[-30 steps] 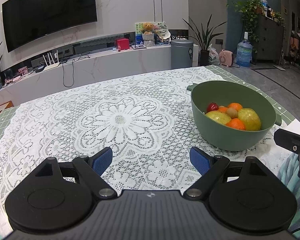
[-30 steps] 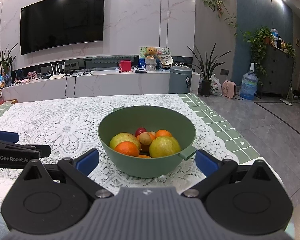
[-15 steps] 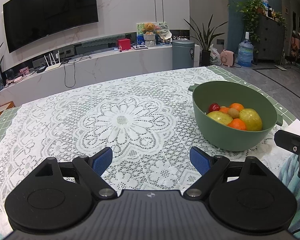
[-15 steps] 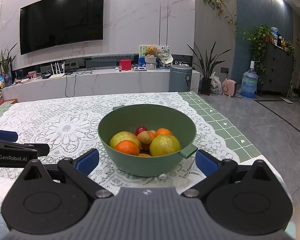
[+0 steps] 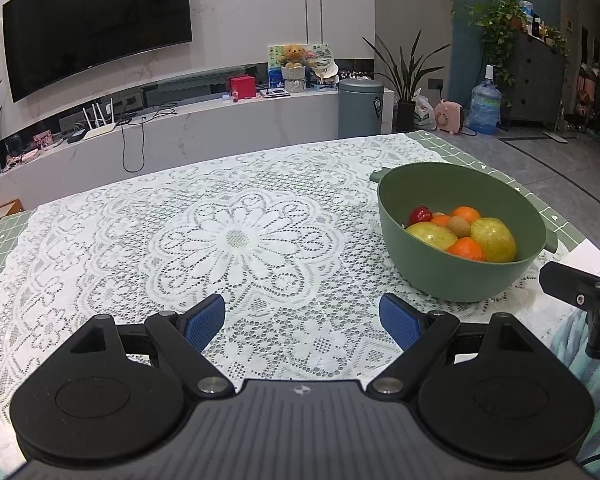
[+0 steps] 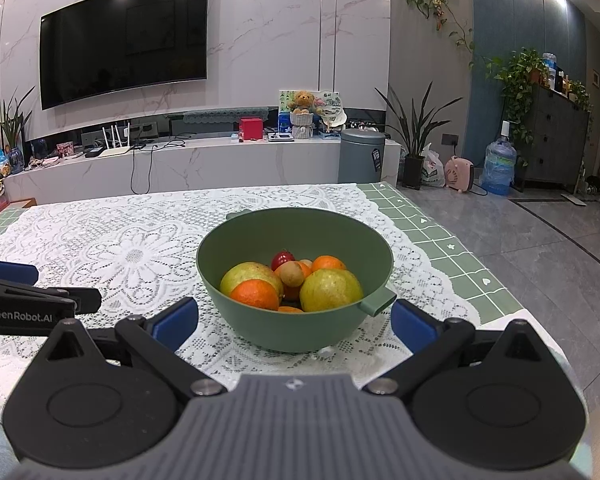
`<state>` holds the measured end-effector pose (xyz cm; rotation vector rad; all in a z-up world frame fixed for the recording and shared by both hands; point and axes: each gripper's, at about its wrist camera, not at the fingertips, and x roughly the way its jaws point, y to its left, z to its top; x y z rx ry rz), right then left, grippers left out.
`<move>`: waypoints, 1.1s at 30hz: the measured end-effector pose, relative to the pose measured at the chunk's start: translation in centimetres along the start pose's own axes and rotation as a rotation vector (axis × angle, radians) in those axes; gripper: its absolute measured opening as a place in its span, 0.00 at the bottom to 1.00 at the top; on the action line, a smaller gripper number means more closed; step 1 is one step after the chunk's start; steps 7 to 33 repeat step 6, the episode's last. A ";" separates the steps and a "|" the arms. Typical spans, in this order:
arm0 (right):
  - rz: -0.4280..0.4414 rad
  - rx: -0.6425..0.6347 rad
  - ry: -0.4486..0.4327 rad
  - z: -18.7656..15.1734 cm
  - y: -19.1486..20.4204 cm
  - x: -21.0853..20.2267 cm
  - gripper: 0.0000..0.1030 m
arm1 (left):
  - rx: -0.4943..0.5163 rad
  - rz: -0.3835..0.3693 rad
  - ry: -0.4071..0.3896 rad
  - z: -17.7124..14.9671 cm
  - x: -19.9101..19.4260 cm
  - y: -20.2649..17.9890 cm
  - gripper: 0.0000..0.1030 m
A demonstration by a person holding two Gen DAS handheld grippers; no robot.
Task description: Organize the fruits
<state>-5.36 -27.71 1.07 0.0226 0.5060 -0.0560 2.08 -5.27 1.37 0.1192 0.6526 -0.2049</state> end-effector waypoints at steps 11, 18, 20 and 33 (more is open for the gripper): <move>0.001 0.002 0.002 -0.1 0.0 0.1 0.96 | 0.003 0.001 -0.011 0.0 -0.2 0.0 0.99; 0.001 0.002 0.002 -0.1 0.0 0.1 0.96 | 0.003 0.001 -0.011 0.0 -0.2 0.0 0.99; 0.001 0.002 0.002 -0.1 0.0 0.1 0.96 | 0.003 0.001 -0.011 0.0 -0.2 0.0 0.99; 0.001 0.002 0.002 -0.1 0.0 0.1 0.96 | 0.003 0.001 -0.011 0.0 -0.2 0.0 0.99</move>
